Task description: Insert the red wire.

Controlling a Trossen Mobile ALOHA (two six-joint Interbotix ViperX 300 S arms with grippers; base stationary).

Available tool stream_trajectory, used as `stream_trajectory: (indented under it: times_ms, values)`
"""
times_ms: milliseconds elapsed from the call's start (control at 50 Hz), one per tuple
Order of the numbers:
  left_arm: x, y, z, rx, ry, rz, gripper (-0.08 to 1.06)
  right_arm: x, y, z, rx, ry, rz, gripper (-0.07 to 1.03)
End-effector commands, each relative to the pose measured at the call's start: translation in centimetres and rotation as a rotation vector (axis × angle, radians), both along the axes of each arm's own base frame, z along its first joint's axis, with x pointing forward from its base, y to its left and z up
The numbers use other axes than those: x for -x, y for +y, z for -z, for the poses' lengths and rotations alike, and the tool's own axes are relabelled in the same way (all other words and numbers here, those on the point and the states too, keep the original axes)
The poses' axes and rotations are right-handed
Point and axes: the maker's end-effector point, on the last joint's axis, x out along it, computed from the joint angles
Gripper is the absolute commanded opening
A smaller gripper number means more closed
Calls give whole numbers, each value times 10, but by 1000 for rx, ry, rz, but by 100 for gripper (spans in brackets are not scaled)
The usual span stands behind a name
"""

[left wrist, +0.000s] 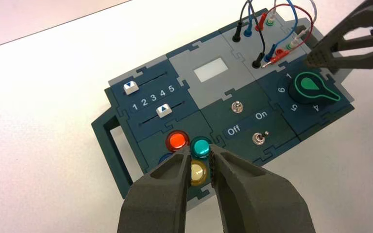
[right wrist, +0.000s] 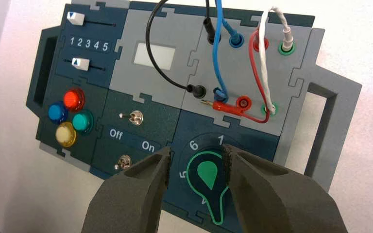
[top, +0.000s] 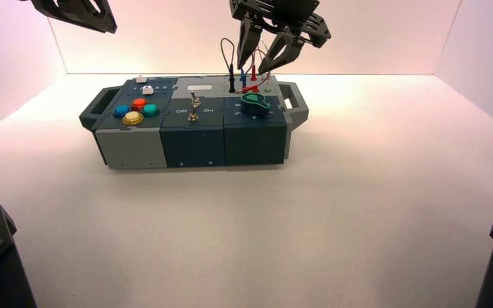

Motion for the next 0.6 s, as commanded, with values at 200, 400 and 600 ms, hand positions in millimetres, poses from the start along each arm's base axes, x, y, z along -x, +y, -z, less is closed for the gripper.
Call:
stream_trajectory:
  times_ms: [200,400,600]
  values:
    - [8,-25,-10,-27,5,139,23,-6,0,-6,-71,-24,85,56]
    - [5,-29,-13,-20,-16,145,23,-8,-3,-5,-100,-45,133,56]
    - [6,-32,-11,-20,-17,154,23,-10,-3,-4,-118,-44,162,56]
